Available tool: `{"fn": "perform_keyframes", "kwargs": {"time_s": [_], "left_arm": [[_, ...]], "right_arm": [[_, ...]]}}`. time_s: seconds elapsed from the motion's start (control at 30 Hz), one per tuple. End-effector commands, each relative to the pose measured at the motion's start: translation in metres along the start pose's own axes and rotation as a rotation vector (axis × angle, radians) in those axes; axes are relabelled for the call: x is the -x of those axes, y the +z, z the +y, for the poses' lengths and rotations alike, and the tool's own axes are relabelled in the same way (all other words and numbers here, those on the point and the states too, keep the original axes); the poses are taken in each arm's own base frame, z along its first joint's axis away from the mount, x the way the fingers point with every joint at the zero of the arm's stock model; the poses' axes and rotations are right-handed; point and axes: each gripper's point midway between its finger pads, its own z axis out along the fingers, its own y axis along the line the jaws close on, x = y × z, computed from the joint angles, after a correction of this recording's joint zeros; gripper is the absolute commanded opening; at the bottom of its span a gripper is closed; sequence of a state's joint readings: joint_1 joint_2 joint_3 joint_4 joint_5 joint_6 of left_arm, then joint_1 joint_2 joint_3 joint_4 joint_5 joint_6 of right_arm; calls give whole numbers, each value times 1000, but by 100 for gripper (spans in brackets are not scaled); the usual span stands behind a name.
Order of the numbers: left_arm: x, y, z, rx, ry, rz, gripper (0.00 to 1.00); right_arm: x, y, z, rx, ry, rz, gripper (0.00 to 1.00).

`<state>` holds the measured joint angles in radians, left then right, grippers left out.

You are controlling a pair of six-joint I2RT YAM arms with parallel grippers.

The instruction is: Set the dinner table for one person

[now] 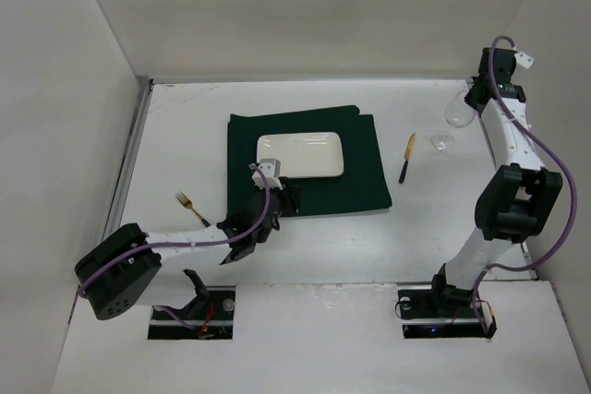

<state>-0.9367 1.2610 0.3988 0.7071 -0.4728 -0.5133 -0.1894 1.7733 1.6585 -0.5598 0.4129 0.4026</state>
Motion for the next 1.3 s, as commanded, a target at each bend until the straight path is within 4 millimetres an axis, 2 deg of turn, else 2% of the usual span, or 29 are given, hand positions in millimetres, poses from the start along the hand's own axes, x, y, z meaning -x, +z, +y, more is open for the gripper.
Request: {"fn": "perform_keyframes", "kwargs": {"time_s": [0.0, 0.17, 0.3, 0.4, 0.5, 0.63, 0.9, 1.1, 1.27], "left_arm": [[10, 1, -2, -2, -24, -48, 30], [10, 1, -2, -1, -24, -49, 31], [11, 1, -2, -2, -26, -50, 31], [10, 1, -2, 0, -27, -50, 31], [10, 1, -1, 1, -27, -49, 31], [10, 1, -1, 1, -28, -49, 31], [9, 1, 0, 5, -29, -48, 31], [11, 1, 2, 10, -31, -52, 32], [11, 1, 2, 11, -31, -52, 32]], "right_arm": [[20, -23, -5, 7, 10, -32, 10], [47, -48, -6, 20, 30, -103, 9], [60, -70, 5, 54, 29, -141, 9], [64, -88, 23, 117, 33, -163, 9], [63, -110, 51, 194, 6, -178, 9], [56, -136, 90, 285, -33, -193, 9], [30, -168, 176, 463, -91, -185, 8], [4, -170, 219, 515, -147, -155, 8], [-17, -166, 239, 530, -190, -129, 8]]}}
